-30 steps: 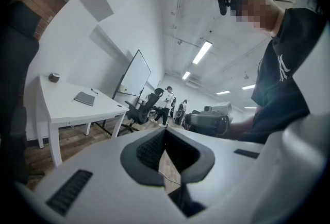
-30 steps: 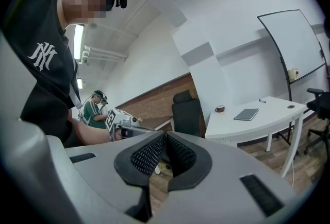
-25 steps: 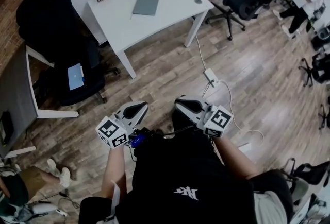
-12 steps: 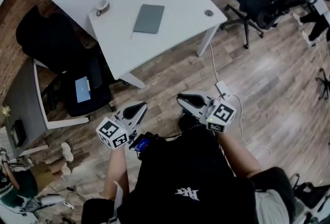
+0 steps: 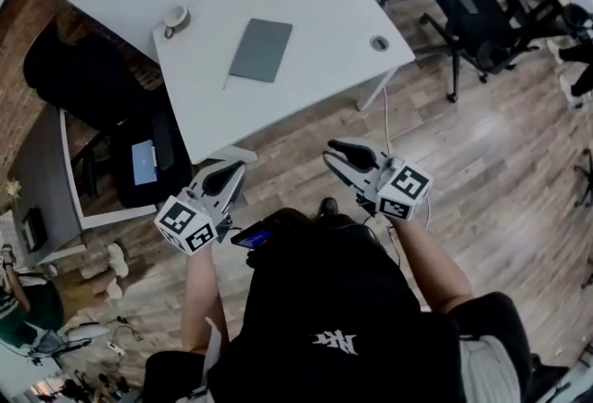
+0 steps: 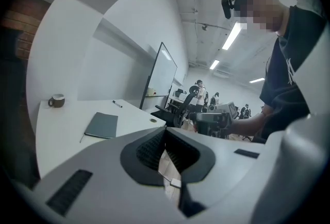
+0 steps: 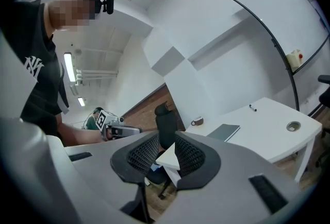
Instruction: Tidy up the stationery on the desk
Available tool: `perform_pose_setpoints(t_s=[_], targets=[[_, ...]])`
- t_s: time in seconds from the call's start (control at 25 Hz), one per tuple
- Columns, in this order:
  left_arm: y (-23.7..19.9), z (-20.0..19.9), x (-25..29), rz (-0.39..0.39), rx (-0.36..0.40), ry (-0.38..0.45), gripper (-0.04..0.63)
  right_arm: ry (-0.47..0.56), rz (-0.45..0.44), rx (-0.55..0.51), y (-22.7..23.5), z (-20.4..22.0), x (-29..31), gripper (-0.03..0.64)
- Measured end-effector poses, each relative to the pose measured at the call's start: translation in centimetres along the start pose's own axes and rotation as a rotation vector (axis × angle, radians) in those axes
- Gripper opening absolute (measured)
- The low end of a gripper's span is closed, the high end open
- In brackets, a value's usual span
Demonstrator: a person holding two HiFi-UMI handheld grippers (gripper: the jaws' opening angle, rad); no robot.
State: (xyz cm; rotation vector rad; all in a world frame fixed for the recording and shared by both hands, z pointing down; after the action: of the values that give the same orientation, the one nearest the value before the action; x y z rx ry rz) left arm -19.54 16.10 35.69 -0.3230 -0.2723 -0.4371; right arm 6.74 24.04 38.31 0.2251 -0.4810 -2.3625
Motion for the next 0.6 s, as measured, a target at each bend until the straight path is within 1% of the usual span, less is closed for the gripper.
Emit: perform_pose_setpoints(t_s=[0.16, 0.28, 0.44, 0.6], targets=[[-1.7, -0.9, 2.4, -0.029, 0.02, -0.042, 0.003, 0.023, 0.023, 0.046, 3.3, -0.8, 0.3, 0.116], [-4.4, -1.2, 4.4, -0.04, 0.029, -0.062, 0.005, 0.018, 0.031, 0.071, 5.9, -1.0, 1.6, 0.133], [-8.1, -2.0, 7.1, -0.063, 0.013, -0.079, 0.005, -0.024, 0.032, 0.102, 9.3, -1.4, 3.6, 0.152], [-13.1, -2.1, 9.7, -0.069, -0.004, -0.074, 0.005, -0.1, 0.021, 0.116, 12.7, -1.8, 6.5, 0.156]])
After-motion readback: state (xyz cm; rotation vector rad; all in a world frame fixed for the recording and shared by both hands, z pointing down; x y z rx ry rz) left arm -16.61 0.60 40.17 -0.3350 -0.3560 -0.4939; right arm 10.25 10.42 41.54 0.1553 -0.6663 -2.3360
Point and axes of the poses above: the fingertips, and each gripper's own axes: x forward along the fingers, y to its right, z out of its underside, the point moved 7 cm from there along -x, backward along the fingers, and after that the axes turned 7 degrees about -z, right-handed, at the moved point
